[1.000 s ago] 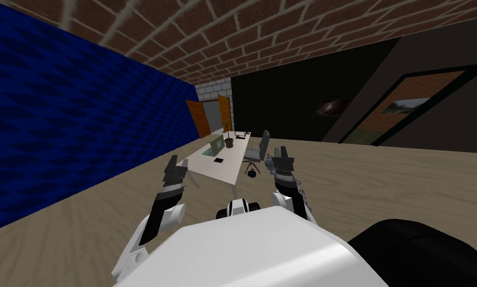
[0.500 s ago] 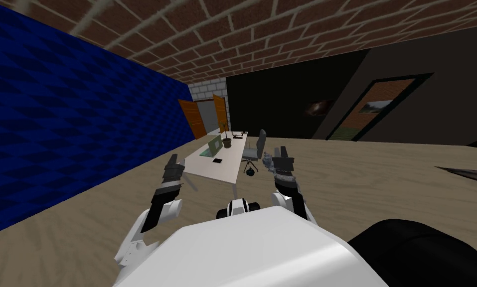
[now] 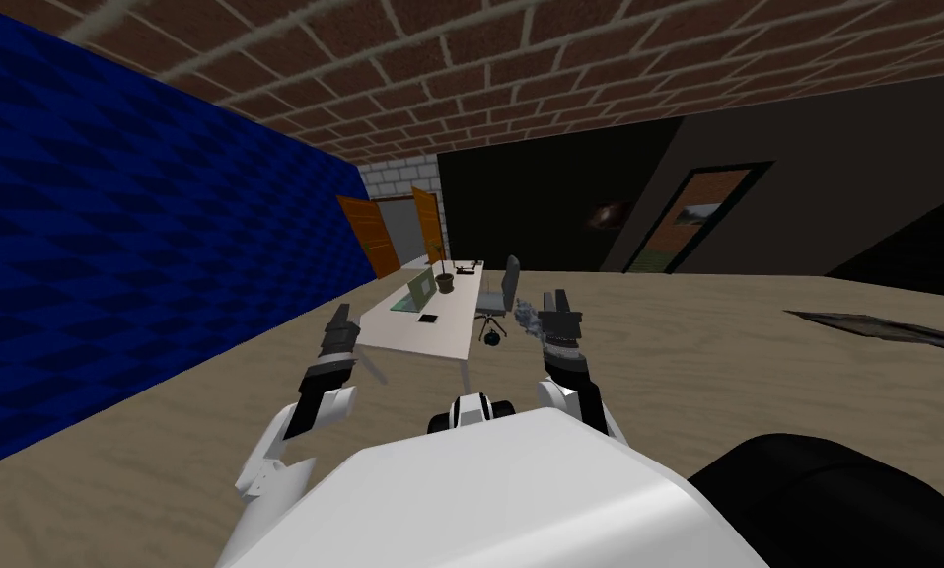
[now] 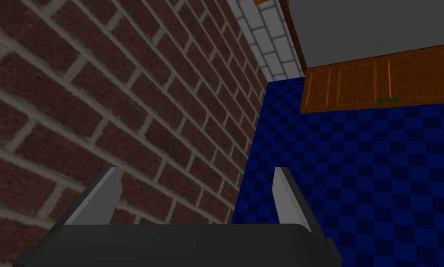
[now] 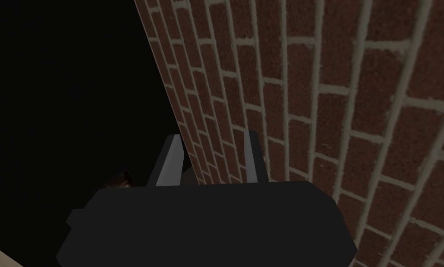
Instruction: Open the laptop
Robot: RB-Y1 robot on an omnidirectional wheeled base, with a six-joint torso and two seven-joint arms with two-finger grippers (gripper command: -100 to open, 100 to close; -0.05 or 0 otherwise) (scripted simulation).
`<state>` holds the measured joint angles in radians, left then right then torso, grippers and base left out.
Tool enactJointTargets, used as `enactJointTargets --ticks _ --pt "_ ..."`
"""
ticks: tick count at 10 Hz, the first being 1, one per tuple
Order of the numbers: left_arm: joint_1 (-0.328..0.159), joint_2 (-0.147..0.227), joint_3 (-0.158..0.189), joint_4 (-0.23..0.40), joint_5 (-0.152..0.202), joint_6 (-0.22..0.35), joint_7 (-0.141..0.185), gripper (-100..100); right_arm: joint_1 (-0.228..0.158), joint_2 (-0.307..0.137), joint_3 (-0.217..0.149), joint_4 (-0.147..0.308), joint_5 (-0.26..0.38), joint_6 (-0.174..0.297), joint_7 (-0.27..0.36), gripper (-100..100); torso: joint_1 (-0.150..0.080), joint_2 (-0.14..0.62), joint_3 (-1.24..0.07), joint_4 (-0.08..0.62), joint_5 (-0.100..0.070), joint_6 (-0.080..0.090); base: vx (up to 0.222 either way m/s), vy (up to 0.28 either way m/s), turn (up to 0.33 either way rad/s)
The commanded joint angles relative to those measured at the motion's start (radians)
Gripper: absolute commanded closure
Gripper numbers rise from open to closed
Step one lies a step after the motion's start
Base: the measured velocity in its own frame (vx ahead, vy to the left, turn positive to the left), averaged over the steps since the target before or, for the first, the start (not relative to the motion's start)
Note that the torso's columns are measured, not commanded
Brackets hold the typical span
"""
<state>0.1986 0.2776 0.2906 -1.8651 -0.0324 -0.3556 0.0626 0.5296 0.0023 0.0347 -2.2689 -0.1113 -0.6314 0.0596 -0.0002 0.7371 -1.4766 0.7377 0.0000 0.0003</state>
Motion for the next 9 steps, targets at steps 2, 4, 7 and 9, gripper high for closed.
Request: enactJointTargets --ticks 2,4,7,9 --pt "-0.073 0.032 0.054 0.105 -0.025 0.028 -0.011 -100 0.0 0.0 0.0 0.0 0.0 0.0 0.0 0 0.0 0.001 0.0 0.0 0.0 -0.001 -0.024 0.053 -0.104" --pt "-0.135 0.053 0.092 0.175 -0.051 0.055 -0.022 -100 0.0 0.0 0.0 0.0 0.0 0.0 0.0 0 0.0 0.001 0.0 0.0 0.0 0.0 -0.029 0.068 -0.246" --pt "-0.167 0.062 0.109 0.238 -0.066 0.07 -0.028 -100 0.0 0.0 0.0 0.0 0.0 0.0 0.0 0 -0.001 0.0 0.0 0.0 0.0 0.0 -0.012 0.04 -0.109" --pt "-0.229 0.075 0.14 0.307 -0.098 0.102 -0.041 -100 0.0 0.0 0.0 0.0 0.0 0.0 0.0 0 -0.001 0.001 0.0 0.0 0.0 0.0 -0.009 0.036 -0.222"
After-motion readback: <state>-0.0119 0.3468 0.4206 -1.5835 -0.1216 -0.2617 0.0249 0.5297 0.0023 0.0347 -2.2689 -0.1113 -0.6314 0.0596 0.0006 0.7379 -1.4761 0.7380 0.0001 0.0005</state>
